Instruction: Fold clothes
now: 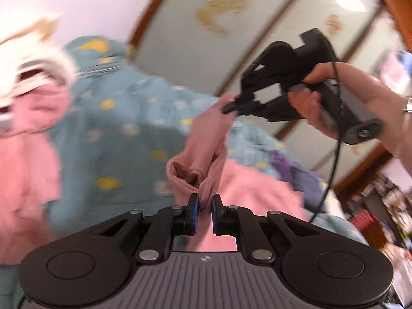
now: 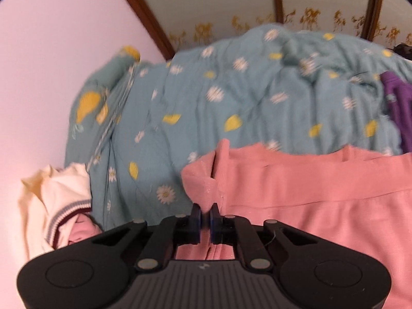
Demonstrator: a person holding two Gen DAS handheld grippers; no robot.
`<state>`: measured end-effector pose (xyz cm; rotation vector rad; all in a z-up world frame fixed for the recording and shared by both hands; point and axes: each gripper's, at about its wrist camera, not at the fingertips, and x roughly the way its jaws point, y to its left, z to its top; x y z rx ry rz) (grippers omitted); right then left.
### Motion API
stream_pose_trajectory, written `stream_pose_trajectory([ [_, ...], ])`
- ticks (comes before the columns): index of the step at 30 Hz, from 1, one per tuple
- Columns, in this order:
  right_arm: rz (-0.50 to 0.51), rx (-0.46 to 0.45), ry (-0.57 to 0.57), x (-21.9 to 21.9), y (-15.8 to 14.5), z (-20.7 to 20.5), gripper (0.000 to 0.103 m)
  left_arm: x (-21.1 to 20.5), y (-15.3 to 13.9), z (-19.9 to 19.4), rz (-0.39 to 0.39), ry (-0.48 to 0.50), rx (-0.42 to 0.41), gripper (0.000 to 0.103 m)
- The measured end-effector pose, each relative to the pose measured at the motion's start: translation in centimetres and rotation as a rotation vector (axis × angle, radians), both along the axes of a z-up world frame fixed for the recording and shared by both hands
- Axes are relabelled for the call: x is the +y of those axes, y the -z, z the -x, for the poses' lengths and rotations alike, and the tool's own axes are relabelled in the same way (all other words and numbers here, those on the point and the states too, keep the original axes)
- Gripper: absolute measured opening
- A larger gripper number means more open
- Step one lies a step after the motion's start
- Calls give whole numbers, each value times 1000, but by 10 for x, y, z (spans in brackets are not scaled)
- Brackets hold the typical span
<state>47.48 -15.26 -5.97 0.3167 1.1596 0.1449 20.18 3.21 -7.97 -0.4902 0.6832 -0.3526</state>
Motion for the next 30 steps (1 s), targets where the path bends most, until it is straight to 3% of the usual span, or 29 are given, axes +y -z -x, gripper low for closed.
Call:
stream_pose_trajectory([
  [3,-23,-38,22,-52,-23,8,4,-37,-17,3,19,107,-36,10],
  [10,-59,-91,115,-176,-43,35,0,-149,-43,14,16,345,-145,5],
  [13,-97,-97,177,-245,-24,45,0,-191,-37,15,-12,407,-147,5],
  [15,-135,-56,202,-277,-3,51,0,-195,-24,11,10,435,-83,5],
  [18,-231,1,172,-295,31,64,6,-175,-4,2,-11,407,-6,6],
  [20,-286,20,153,-297,48,70,26,-167,1,-4,-46,365,12,6],
  [21,-309,20,148,-292,58,71,30,-158,5,-10,-65,334,23,6],
  [27,-341,72,141,-259,107,64,31,-127,17,-20,-117,230,-17,11],
  [30,-275,116,153,-245,131,57,31,-125,30,-28,-128,235,13,11],
])
